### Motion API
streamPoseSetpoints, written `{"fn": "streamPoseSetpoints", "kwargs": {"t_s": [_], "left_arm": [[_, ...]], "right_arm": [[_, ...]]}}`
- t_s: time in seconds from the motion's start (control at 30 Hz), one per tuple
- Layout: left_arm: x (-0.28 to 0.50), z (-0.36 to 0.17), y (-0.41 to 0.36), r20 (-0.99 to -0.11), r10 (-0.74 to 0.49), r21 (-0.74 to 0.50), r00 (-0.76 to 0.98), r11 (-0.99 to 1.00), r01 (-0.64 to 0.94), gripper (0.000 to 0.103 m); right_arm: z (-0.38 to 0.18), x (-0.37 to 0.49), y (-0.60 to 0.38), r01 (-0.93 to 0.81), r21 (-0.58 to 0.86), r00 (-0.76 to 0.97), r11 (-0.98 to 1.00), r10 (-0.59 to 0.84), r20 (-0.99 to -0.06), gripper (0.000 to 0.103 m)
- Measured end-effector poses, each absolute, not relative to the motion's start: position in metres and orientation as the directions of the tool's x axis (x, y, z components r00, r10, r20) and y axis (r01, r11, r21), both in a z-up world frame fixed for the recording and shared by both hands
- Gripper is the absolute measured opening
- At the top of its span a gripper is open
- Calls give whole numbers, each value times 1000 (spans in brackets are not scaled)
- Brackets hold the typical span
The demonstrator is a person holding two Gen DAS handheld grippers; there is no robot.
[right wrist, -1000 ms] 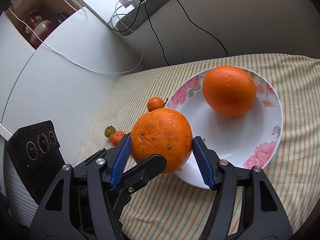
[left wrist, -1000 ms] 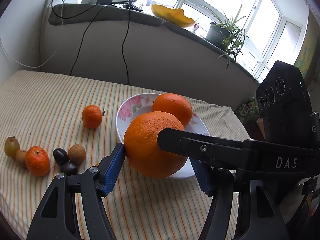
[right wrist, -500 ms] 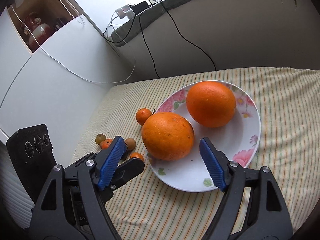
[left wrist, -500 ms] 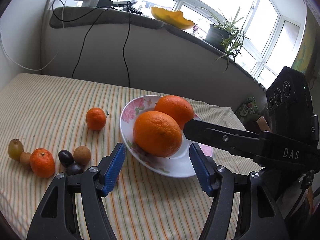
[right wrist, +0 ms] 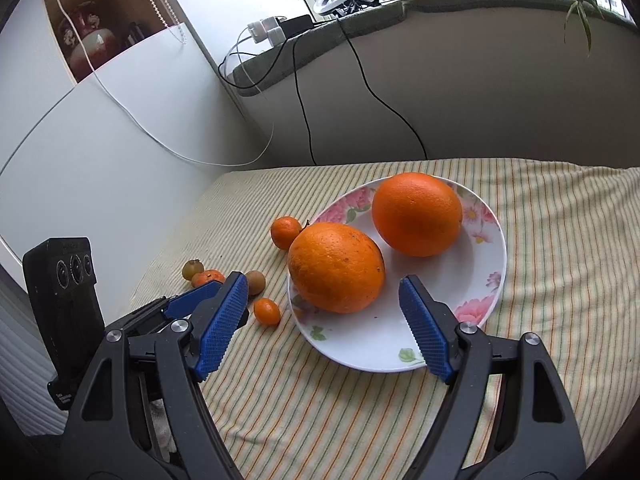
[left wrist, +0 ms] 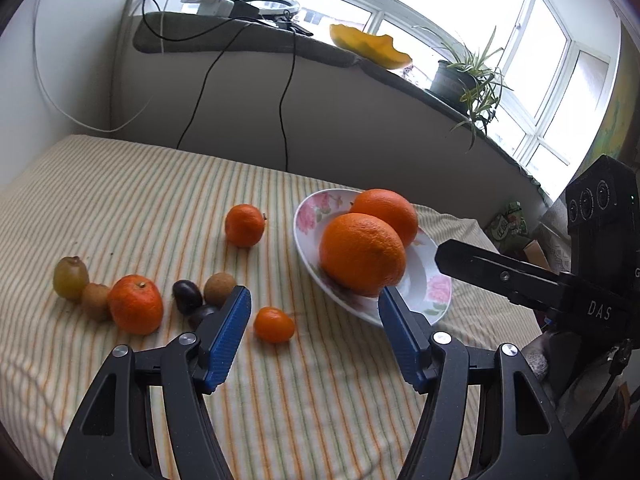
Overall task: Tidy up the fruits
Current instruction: 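Open the right tool and withdraw it from the plate, then move the left tool to the small tangerine and close its fingers on it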
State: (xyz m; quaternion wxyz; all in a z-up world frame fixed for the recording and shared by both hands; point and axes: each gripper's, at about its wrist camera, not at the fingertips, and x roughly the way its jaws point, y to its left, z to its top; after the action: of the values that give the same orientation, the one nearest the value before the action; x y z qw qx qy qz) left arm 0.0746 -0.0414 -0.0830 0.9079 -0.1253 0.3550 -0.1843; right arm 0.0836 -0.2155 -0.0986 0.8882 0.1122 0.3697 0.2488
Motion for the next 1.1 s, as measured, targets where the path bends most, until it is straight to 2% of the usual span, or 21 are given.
{"fn": "streamPoseSetpoints", "kwargs": {"t_s": [0.33,0.47,0.63,0.7,0.87,1.1], "left_arm": [[53,-88,1,-609,-347,-336,714,927,164,64],[51,-91,14,-614,-325,-336,719,932,134,63],[50,-96,33,-623,-293,-339,726,937,86,56],[51,-98,39,-626,-288,-344,725,936,75,49],[56,-102,43,-636,-280,-320,719,944,84,42],[66,-99,32,-640,-287,-262,713,954,149,42]], "right_arm": [[-104,57,-182,-470,310,585,827,554,-592,79],[-116,54,-170,-497,297,552,815,561,-617,61],[-131,55,-156,-509,281,519,814,550,-654,53],[-135,57,-151,-515,271,512,813,545,-664,49],[-142,61,-132,-530,211,516,821,510,-689,44],[-148,69,-115,-524,148,531,839,458,-713,40]]}}
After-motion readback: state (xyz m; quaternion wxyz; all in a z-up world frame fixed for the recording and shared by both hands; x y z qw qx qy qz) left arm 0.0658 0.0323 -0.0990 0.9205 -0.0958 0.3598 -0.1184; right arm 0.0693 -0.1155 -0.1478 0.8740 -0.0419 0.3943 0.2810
